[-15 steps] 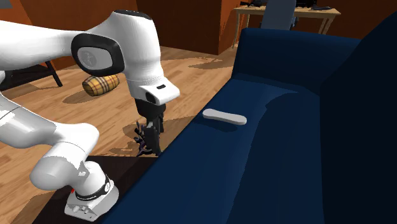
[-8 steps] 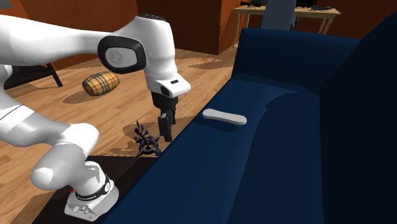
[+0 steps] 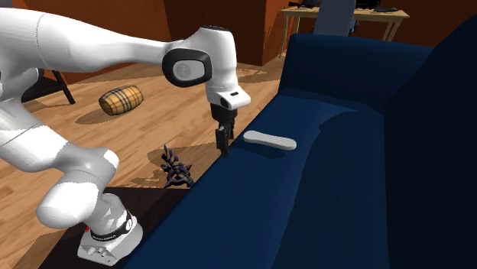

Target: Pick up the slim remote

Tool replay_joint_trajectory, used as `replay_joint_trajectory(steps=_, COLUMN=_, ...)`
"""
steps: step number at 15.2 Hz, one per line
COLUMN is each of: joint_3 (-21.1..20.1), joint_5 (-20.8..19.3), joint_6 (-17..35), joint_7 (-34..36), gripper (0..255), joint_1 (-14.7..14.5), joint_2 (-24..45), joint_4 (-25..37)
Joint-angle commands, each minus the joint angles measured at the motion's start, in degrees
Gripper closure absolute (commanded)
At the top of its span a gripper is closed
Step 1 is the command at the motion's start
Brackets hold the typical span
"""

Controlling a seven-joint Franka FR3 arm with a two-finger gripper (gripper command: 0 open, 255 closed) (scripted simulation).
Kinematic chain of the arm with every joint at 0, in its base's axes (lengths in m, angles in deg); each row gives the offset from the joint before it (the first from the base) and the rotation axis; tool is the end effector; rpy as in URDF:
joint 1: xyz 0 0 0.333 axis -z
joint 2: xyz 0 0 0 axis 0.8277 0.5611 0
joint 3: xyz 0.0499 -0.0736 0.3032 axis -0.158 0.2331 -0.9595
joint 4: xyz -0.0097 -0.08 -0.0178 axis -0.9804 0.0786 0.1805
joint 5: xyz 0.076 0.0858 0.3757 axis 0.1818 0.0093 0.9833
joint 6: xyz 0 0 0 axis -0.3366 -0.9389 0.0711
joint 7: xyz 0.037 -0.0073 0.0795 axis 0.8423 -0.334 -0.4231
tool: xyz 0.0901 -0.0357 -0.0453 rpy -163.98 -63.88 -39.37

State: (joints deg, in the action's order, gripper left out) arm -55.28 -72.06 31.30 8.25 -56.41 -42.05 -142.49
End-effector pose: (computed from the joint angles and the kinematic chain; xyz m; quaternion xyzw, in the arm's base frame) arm 0.4064 0.1330 0.5396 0.9975 -0.0560 0.0310 0.0301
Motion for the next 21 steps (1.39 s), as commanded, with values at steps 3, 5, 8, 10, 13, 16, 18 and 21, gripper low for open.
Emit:
replay_joint_trajectory(steps=3, joint_3=-4.1, joint_5=-0.8, joint_6=2.8, joint_7=8.4, gripper=0, joint_1=0.5, joint_2=8.2, joint_4=5.8)
replay_joint_trajectory(steps=5, joint_3=-6.0, joint_5=-1.8, joint_6=3.8, joint_7=12.6, gripper=0, joint_1=0.7, joint_2=12.3, joint_4=9.1)
replay_joint_trajectory(steps=8, joint_3=-8.3, joint_5=-4.2, joint_6=4.7, joint_7=19.0, gripper=0, joint_1=0.7, joint_2=18.8, joint_4=14.6)
replay_joint_trajectory(steps=10, joint_3=-9.6, joint_5=-6.2, joint_6=4.9, joint_7=23.3, gripper=0, joint_1=0.3, joint_2=23.5, joint_4=18.8)
replay_joint_trajectory(steps=13, joint_3=-10.8, joint_5=-9.7, joint_6=4.5, joint_7=29.6, gripper=0, joint_1=-0.9, joint_2=30.7, joint_4=25.9)
replay_joint_trajectory(steps=16, joint_3=-10.9, joint_5=-12.2, joint_6=4.5, joint_7=33.4, gripper=0, joint_1=-2.2, joint_2=35.6, joint_4=30.4)
replay_joint_trajectory(steps=18, joint_3=-10.8, joint_5=-12.4, joint_6=5.9, joint_7=33.6, gripper=0, joint_1=-2.2, joint_2=35.8, joint_4=29.1)
replay_joint_trajectory(steps=21, joint_3=-10.7, joint_5=-12.7, joint_6=8.1, joint_7=34.0, gripper=0, joint_1=-2.2, joint_2=36.2, joint_4=27.3)
